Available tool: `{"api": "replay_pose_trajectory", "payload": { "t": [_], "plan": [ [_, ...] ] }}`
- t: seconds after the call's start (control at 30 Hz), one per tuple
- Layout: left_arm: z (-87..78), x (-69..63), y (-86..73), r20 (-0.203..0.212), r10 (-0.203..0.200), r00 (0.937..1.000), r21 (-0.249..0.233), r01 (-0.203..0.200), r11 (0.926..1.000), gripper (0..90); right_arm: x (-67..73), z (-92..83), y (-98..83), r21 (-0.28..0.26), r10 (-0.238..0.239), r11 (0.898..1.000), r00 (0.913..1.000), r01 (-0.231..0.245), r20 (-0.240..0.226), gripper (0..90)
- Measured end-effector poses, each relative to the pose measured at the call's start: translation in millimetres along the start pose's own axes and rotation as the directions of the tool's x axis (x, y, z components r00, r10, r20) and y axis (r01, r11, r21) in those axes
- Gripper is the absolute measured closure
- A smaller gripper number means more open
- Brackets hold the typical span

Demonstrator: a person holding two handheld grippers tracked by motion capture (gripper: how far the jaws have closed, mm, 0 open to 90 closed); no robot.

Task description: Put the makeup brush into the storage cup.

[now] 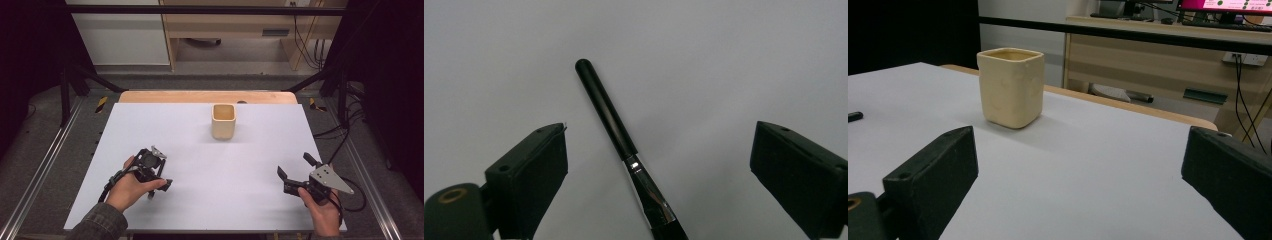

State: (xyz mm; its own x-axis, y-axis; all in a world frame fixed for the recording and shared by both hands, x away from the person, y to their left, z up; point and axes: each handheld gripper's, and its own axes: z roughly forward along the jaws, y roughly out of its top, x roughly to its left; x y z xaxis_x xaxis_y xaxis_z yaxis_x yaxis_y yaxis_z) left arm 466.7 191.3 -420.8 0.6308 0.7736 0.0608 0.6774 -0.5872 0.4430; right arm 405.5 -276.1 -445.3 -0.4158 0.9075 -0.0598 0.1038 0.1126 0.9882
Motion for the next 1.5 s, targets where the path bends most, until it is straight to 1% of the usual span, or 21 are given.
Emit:
{"api": "replay_pose_trajectory", "payload": {
  "t": [0.07, 0.1, 0.13, 0.17, 0.23, 0.27, 0.33, 0.43, 0.53, 0.67, 0.77, 0.9, 1.0, 1.13, 1.17, 1.27, 1.43, 1.5],
  "plan": [
    [1.9, 1.9, -0.6, -0.005, -0.018, 0.9998, 0.008, 0.018, 0.9998, 8.8, 0.4, 0.3, -0.3, 0.003, -0.001, 1.0, 1.0, 0.001, -0.004, 2.1],
    [4.6, 3.9, -1.3, -0.01, -0.035, 0.9993, 0.013, 0.035, 0.9993, 9.2, 1.0, 0.3, -0.1, 0.001, -0.002, 1.0, 1.0, 0.002, -0.005, 2.1],
    [4.6, 3.9, -1.3, -0.01, -0.035, 0.9993, 0.013, 0.035, 0.9993, 9.6, 1.2, 0.0, 0.1, 0.001, -0.003, 1.0, 1.0, 0.003, -0.005, 2.1],
    [7.0, 5.4, -2.0, -0.013, -0.046, 0.9989, 0.018, 0.046, 0.9988, 9.6, 1.2, 0.0, 0.1, 0.001, -0.003, 1.0, 1.0, 0.003, -0.005, 2.1],
    [9.1, 6.2, -2.6, -0.008, -0.053, 0.9986, 0.017, 0.053, 0.9985, 10.7, 0.7, -0.5, 0.5, -0.001, -0.002, 1.0, 1.0, 0.002, -0.003, 2.2],
    [9.7, 6.4, -2.8, -0.006, -0.049, 0.9988, 0.013, 0.049, 0.9987, 11.1, 0.5, -0.6, 0.4, -0.001, -0.002, 1.0, 1.0, 0.002, -0.003, 2.3],
    [11.4, 6.3, -3.8, -0.009, -0.056, 0.9984, 0.011, 0.056, 0.9984, 11.9, 0.1, -0.8, 0.2, 0.002, -0.001, 1.0, 1.0, 0.001, -0.003, 2.3],
    [13.0, 7.2, -4.9, -0.011, -0.06, 0.9981, 0.021, 0.061, 0.9979, 12.9, 0.3, -0.4, 0.2, 0.001, 0.0, 1.0, 1.0, 0.0, -0.004, 2.3],
    [14.9, 8.3, -6.3, -0.024, -0.069, 0.9973, 0.039, 0.07, 0.9968, 13.3, 0.5, -0.3, 0.1, 0.001, -0.002, 1.0, 1.0, 0.002, -0.005, 2.4],
    [16.0, 9.9, -7.0, -0.031, -0.091, 0.9953, 0.04, 0.092, 0.9949, 15.2, 0.8, -0.2, 0.0, 0.002, -0.002, 1.0, 1.0, 0.002, -0.006, 2.4],
    [16.8, 9.1, -6.7, -0.031, -0.095, 0.995, 0.044, 0.097, 0.9943, 16.4, 1.1, -0.3, 0.1, 0.004, -0.001, 1.0, 1.0, 0.001, -0.005, 2.4],
    [18.1, 9.2, -6.8, -0.029, -0.101, 0.9944, 0.054, 0.103, 0.9932, 20.1, 1.2, 0.0, -0.2, 0.006, -0.004, 1.0, 1.0, 0.004, -0.006, 2.5],
    [18.5, 9.3, -7.0, -0.03, -0.098, 0.9947, 0.057, 0.1, 0.9933, 24.8, 1.4, -0.1, 0.0, 0.006, -0.002, 1.0, 1.0, 0.002, -0.007, 2.5],
    [18.3, 9.0, -6.5, -0.019, -0.094, 0.9954, 0.06, 0.095, 0.9937, 32.6, 0.9, -0.2, -0.2, 0.005, -0.003, 1.0, 1.0, 0.003, -0.006, 2.4],
    [18.5, 8.4, -6.5, -0.011, -0.1, 0.995, 0.062, 0.1, 0.993, 34.1, 1.0, -0.1, -0.2, 0.006, -0.001, 1.0, 1.0, 0.001, -0.005, 2.5],
    [18.5, 7.4, -6.5, -0.011, -0.094, 0.9955, 0.073, 0.095, 0.9928, 38.3, 1.3, 0.0, -0.1, 0.007, -0.004, 1.0, 1.0, 0.004, -0.007, 2.5],
    [20.2, 9.4, -7.8, -0.012, -0.122, 0.9924, 0.086, 0.123, 0.9887, 43.8, 1.6, 0.1, -0.2, 0.009, -0.008, 1.0, 0.9999, 0.008, -0.009, 2.5],
    [20.5, 10.5, -8.0, -0.012, -0.123, 0.9923, 0.086, 0.124, 0.9886, 46.6, 1.6, 0.0, -0.2, 0.007, -0.006, 1.0, 0.9999, 0.006, -0.008, 2.5]
  ]
}}
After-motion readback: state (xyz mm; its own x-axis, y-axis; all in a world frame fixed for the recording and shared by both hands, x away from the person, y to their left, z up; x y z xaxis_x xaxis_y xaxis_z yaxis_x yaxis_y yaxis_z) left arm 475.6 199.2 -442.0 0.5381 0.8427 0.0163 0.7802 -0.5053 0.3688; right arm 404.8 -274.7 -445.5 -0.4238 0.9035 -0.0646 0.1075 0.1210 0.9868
